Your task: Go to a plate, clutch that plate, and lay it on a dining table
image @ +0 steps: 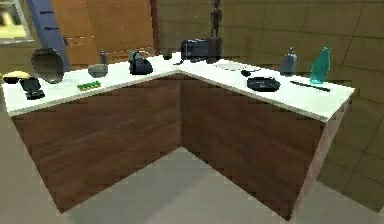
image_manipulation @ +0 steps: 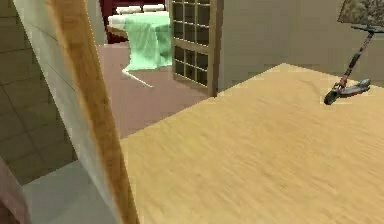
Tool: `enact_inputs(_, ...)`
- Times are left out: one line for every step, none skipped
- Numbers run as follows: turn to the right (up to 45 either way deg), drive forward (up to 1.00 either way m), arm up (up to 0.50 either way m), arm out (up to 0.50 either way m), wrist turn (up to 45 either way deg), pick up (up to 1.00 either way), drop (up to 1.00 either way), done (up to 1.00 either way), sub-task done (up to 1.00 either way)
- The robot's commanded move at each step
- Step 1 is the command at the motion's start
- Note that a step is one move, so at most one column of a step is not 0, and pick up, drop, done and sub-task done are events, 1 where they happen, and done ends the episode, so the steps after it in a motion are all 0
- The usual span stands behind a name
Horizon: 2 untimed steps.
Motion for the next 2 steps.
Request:
enact_inputs(0.0, 0.75, 0.00, 0.00, 0.0, 0.00, 0.00, 0.00, 0.00)
enact_inputs(-45.0, 0.00, 0.00, 0.00, 0.0, 0.00, 0.00, 0.00, 0.00)
